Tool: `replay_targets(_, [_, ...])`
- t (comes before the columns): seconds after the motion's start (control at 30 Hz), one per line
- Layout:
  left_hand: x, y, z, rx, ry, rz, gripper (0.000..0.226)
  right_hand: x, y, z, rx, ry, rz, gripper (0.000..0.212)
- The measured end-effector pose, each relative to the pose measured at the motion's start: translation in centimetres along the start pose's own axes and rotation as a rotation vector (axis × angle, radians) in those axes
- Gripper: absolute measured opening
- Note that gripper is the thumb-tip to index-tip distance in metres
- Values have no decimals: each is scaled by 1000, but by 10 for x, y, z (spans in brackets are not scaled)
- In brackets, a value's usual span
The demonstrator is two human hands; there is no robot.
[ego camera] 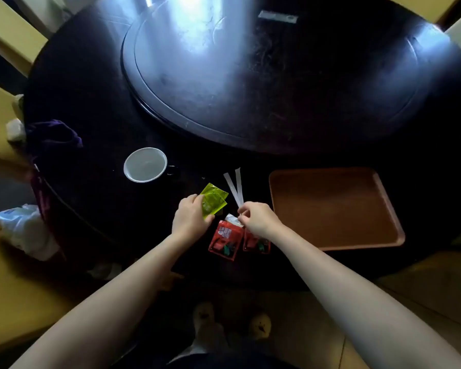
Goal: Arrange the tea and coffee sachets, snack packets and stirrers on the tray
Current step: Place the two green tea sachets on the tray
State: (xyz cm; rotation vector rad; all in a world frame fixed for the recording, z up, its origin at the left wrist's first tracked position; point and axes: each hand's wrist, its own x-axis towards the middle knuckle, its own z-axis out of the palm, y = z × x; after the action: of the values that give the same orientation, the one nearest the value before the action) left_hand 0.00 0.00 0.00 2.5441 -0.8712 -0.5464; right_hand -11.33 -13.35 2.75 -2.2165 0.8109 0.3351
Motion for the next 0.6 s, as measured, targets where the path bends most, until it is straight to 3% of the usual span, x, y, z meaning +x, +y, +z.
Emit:
replay_targets(0.17, [10,-3,11,158,-1,76,67,40,-21,3,-44,61,-3,35])
replay_targets(0.3, [13,-8,12,200,12,121,56,60,-35,11,17,112,-53,37])
replay_targets(0.6, [18,-16,-17,-214,114,116,25,55,-35,4,314,136,-129,23])
